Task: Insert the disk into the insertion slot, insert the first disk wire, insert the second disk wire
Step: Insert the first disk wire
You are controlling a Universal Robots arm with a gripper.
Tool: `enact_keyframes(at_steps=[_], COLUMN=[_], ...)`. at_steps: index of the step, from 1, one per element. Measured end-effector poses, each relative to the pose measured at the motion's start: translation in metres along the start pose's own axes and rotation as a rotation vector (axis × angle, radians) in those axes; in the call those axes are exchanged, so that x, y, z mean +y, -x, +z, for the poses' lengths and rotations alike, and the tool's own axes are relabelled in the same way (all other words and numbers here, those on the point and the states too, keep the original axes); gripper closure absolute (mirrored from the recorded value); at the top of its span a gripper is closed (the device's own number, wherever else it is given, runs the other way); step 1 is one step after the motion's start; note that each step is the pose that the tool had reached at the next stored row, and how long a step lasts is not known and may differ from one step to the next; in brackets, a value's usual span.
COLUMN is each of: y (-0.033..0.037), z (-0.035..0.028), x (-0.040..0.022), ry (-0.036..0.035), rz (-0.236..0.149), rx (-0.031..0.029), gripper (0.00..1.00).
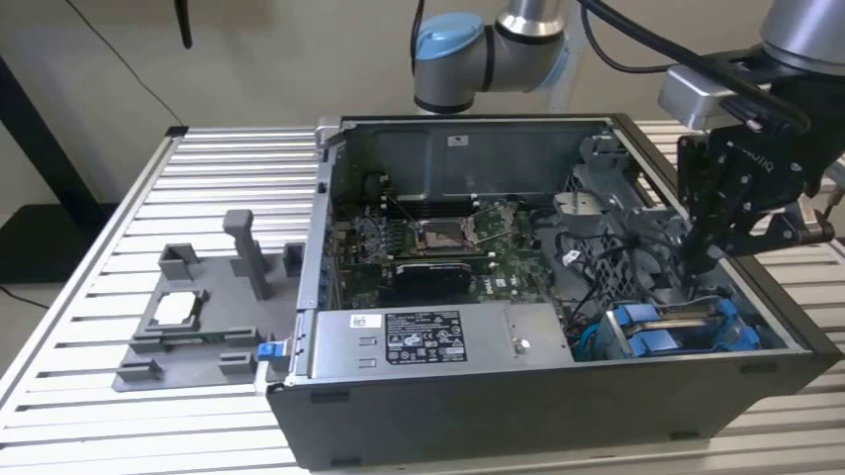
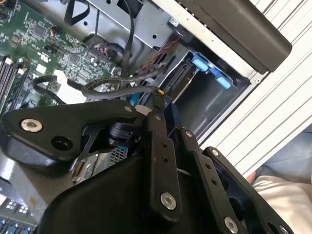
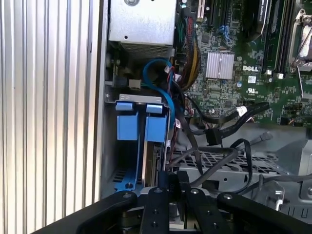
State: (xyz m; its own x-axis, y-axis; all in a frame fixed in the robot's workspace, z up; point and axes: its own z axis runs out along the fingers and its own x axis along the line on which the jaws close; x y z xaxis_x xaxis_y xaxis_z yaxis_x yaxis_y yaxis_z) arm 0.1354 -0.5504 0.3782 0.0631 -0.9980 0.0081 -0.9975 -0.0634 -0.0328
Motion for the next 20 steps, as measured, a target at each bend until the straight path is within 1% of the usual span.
enact_keyframes(at_steps=[3, 5, 7, 9, 11, 12, 15, 17, 20], y=[-0.0009, -0.0014, -0.0019, -0.0023, -0.0024, -0.0023, -0.0024, -0.0025, -0.0026], z=[0.0022, 0.0033, 0.0042, 0.0049, 0.0055, 0.0056, 0.0057, 0.0059, 0.0063], x=[-0.0092, -0.0145, -0.0189, -0.0221, -0.0235, -0.0237, -0.0239, -0.0247, -0.0267], ry=[0.0182, 0.0332, 0.0530, 0.0766, 0.0969, 0.1023, 0.1041, 0.1096, 0.1133], rz=[0.000, 0.000, 0.000, 0.000, -0.001, -0.001, 0.000, -0.001, -0.001], rx=[-0.0011, -0.0021, -0.0032, -0.0048, -0.0061, -0.0064, -0.0066, -0.0069, -0.0079], gripper=[0.81, 0.81, 0.81, 0.81, 0.81, 0.81, 0.81, 0.81, 0.81])
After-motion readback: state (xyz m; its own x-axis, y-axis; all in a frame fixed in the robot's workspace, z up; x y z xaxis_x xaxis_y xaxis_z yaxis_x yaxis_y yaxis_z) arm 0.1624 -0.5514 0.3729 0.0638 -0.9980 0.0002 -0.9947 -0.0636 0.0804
